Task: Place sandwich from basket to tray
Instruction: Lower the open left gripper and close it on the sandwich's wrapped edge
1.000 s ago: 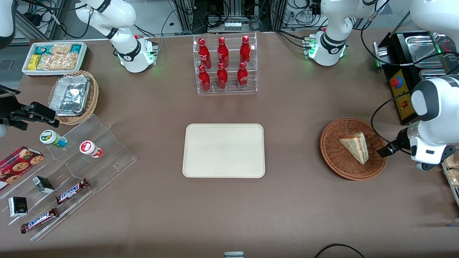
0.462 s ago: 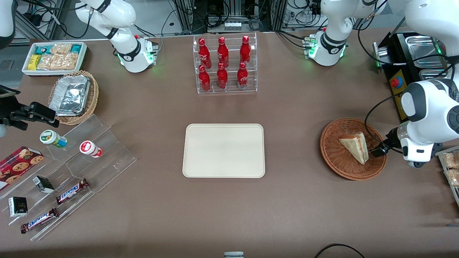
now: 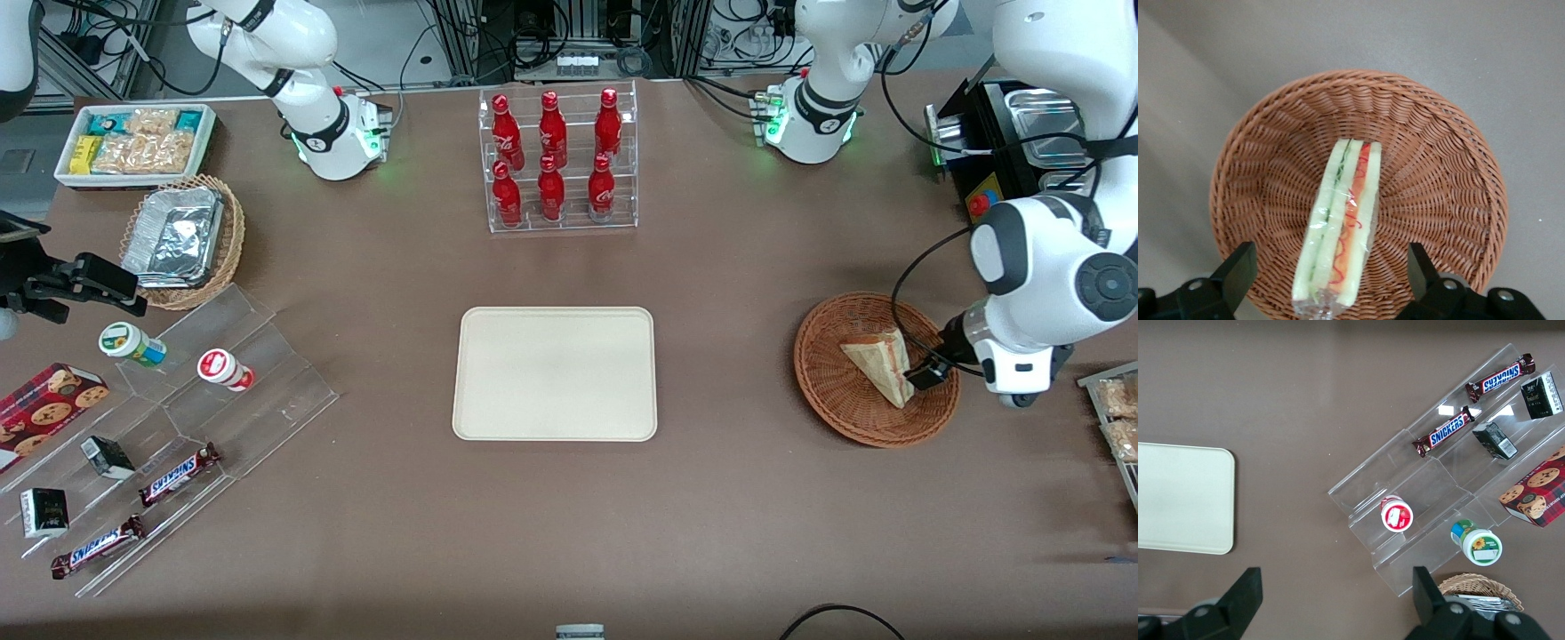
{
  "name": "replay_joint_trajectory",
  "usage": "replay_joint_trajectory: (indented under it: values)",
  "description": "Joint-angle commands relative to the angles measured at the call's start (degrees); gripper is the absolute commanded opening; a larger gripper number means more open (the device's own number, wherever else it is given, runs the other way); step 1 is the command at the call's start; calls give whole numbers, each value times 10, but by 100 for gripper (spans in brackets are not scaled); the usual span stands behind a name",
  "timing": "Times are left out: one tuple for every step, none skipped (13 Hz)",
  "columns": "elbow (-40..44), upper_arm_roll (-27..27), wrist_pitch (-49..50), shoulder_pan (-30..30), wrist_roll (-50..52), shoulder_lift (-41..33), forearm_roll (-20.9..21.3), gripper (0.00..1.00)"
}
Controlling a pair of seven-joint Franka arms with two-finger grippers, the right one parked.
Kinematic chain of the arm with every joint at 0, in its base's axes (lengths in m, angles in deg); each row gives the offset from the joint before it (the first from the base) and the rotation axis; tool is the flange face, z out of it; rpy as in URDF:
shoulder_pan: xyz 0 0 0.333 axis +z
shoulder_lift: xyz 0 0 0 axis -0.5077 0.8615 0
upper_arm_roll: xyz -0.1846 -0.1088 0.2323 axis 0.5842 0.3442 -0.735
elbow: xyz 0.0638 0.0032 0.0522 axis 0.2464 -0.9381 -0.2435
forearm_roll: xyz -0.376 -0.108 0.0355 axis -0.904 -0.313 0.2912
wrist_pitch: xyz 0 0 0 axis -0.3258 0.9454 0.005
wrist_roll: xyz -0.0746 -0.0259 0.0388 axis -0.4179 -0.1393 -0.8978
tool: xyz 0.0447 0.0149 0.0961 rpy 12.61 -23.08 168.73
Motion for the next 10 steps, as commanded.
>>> replay_joint_trajectory:
  values:
    - [-36,-2,-28,-21,21,-18,-6,100]
    - [-45,-2,-35,-25,20,-19,-6,100]
    - [-56,-2,-47,-25,20,-19,-5,100]
    - [-66,-3,-59,-26,19,-19,-4,100]
    - [-78,-3,-70,-26,18,-19,-2,100]
    - [-85,-3,-75,-26,17,-20,0,100]
    - [-86,-3,-76,-27,17,-19,0,100]
    - [-88,-2,-76,-27,17,-19,0,100]
    - [-92,-3,-76,-27,16,-19,4,100]
    - [-95,-3,-76,-27,15,-20,6,100]
